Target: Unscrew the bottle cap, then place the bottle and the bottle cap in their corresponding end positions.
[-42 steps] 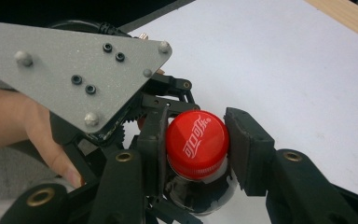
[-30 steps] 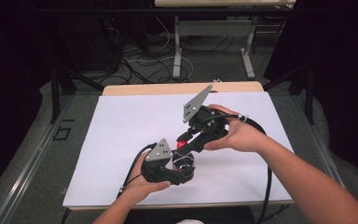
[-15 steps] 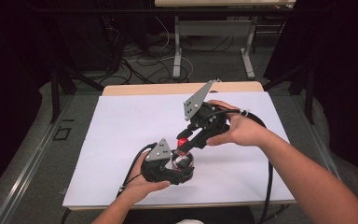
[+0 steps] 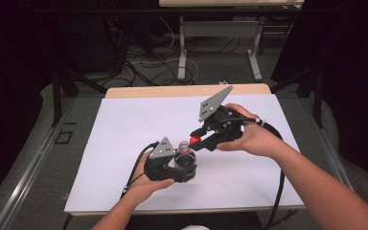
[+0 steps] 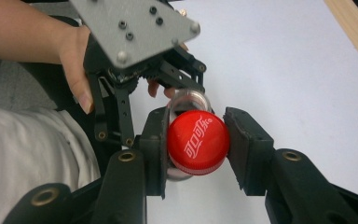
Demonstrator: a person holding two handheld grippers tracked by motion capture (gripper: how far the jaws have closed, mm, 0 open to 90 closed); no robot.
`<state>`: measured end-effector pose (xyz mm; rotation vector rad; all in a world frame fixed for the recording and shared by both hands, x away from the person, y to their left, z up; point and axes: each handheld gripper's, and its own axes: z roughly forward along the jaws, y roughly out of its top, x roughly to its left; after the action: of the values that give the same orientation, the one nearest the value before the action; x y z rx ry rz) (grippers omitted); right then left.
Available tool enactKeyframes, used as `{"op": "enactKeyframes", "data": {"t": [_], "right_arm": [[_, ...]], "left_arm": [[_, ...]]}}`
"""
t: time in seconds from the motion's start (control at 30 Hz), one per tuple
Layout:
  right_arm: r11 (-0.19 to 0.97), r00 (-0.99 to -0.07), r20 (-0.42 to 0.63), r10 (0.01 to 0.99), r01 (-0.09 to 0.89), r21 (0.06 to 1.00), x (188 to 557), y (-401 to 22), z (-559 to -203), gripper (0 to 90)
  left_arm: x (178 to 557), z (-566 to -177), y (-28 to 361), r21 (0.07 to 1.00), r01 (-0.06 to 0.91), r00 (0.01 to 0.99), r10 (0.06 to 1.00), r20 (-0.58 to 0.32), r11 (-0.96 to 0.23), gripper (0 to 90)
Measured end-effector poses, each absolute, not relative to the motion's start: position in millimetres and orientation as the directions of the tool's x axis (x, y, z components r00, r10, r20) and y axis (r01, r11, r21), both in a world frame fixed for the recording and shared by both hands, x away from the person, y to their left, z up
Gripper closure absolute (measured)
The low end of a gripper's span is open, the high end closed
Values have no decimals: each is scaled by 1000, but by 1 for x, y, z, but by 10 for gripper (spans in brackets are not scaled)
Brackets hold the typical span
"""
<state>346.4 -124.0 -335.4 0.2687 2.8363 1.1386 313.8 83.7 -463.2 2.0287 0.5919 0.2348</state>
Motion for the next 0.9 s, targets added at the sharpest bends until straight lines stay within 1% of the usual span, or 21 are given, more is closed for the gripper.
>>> {"op": "enactKeyframes", "data": {"t": [0.23,0.43,0.53,0.7,0.73,0.9], "right_arm": [[696,-962,-23,270,179,695,348,-137,-343,611],[675,-931,-10,365,257,692,350,-145,-356,611],[660,-914,-4,406,290,693,352,-149,-363,610],[640,-888,-19,459,316,700,352,-156,-374,610],[641,-892,-12,451,315,700,351,-157,-376,610],[619,-878,-6,478,332,712,348,-163,-390,610]], "left_arm": [[329,-451,81,863,327,842,532,-82,-384,303],[350,-433,80,868,330,829,554,-78,-371,303],[362,-425,80,872,341,821,562,-96,-350,303],[380,-418,75,875,350,803,587,-98,-334,303],[384,-418,74,875,350,801,591,-95,-334,303],[402,-425,68,876,366,781,616,-105,-314,303]]}}
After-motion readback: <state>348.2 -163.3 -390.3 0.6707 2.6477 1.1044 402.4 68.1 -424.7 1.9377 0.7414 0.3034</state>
